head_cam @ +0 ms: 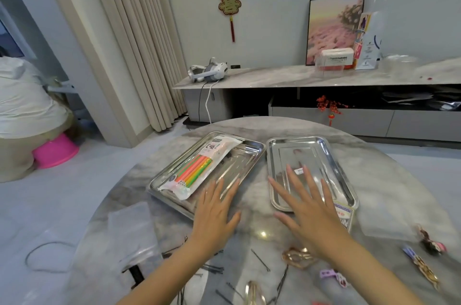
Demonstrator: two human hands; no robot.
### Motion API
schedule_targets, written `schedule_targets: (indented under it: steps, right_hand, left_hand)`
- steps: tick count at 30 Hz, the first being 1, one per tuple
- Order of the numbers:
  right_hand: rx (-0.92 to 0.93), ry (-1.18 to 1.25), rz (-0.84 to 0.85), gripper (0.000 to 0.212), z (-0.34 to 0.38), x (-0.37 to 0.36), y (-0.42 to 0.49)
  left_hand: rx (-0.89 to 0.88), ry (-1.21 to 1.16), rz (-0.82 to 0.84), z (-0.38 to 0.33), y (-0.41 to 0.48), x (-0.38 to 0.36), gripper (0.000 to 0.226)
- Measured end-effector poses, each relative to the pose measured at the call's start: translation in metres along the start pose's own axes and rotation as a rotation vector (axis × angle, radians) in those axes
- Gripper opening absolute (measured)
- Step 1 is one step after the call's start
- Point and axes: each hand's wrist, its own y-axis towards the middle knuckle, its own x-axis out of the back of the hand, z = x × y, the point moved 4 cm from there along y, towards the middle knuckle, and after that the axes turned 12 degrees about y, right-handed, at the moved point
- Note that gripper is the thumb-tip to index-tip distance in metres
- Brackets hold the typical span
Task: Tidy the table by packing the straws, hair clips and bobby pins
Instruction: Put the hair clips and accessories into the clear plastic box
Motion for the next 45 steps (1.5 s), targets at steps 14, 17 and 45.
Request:
schedule_targets:
  steps: [14,17,45]
  right_hand:
    - [-0.019,0.07,0.122,0.065,0.001,-0.01,-0.007]
    - [-0.021,0.061,0.172,0.066,-0.001,-0.015,-0.008]
    - [-0.014,0.048,0.327,0.064,0.003,-0.03,-0.016]
  left_hand:
    - [0.258,0.031,0.151,0.074,0.003,-0.021,0.019]
    - [0.299,-0.029,0.201,0.086,0.006,-0.027,0.019]
    - [0.37,-0.041,0.442,0.062,0.033,-0.049,0.033]
